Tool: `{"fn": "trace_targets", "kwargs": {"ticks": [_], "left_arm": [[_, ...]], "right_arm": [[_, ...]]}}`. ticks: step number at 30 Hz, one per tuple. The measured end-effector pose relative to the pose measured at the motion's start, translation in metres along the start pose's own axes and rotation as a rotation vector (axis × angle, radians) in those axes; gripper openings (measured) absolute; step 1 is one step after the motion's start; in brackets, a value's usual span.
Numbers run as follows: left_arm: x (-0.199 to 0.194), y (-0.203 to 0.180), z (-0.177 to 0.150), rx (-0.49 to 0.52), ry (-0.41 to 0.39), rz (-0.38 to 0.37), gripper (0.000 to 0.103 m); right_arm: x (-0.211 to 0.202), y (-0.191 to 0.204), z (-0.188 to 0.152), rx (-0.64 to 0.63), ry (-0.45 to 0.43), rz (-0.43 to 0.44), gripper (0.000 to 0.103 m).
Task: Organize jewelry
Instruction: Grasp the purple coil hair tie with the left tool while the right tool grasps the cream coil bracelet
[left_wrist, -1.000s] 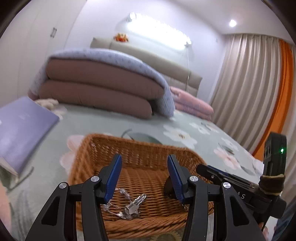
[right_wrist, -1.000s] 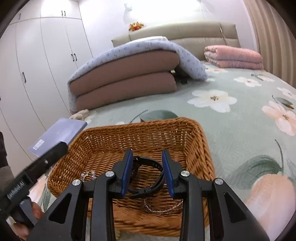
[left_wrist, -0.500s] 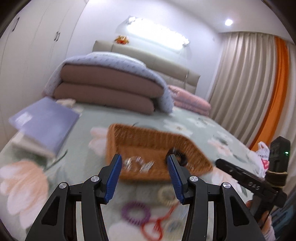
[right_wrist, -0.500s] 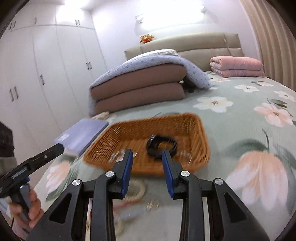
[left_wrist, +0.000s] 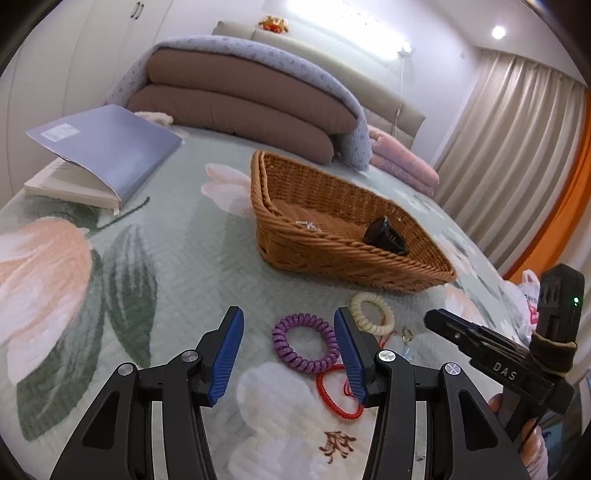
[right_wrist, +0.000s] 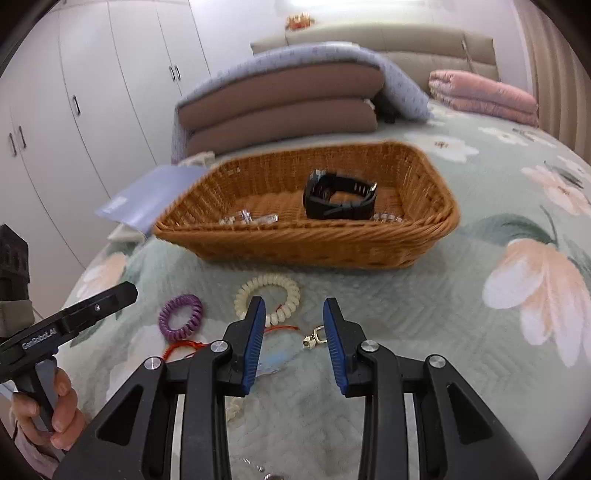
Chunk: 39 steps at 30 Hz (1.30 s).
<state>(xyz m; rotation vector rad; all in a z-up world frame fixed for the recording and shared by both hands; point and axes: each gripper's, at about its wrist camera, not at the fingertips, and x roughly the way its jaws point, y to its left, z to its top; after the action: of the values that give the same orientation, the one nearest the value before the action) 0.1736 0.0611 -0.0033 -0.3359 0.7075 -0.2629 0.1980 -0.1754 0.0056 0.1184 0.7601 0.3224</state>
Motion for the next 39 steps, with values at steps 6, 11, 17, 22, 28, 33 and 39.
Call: {"fn": "trace_targets", "kwargs": {"ticks": [6,11,17,22,28,33,39], "left_arm": [[0.024,-0.008,0.0,0.035,0.083,0.027,0.052],[0.034,-0.012,-0.005,0.067,0.126,0.059,0.044],[0.038,-0.019,-0.008,0.106,0.131,0.103,0.043],[0.039,-0.022,-0.009,0.124,0.132,0.127,0.04],[0.043,-0.02,-0.008,0.121,0.14,0.149,0.028],[0.043,-0.016,-0.007,0.104,0.136,0.14,0.014],[0.039,-0.015,-0.007,0.103,0.119,0.138,0.012]], "right_arm": [[0.018,0.006,0.013,-0.046,0.037,-0.023,0.035],[0.037,0.006,0.012,-0.051,0.093,-0.029,0.035],[0.05,0.008,0.012,-0.069,0.135,-0.032,0.035],[0.053,0.014,0.011,-0.1,0.134,-0.053,0.028],[0.052,0.021,0.008,-0.128,0.123,-0.066,0.014],[0.048,0.011,0.007,-0.082,0.111,-0.025,0.013],[0.042,0.013,0.006,-0.089,0.088,-0.015,0.013]]}}
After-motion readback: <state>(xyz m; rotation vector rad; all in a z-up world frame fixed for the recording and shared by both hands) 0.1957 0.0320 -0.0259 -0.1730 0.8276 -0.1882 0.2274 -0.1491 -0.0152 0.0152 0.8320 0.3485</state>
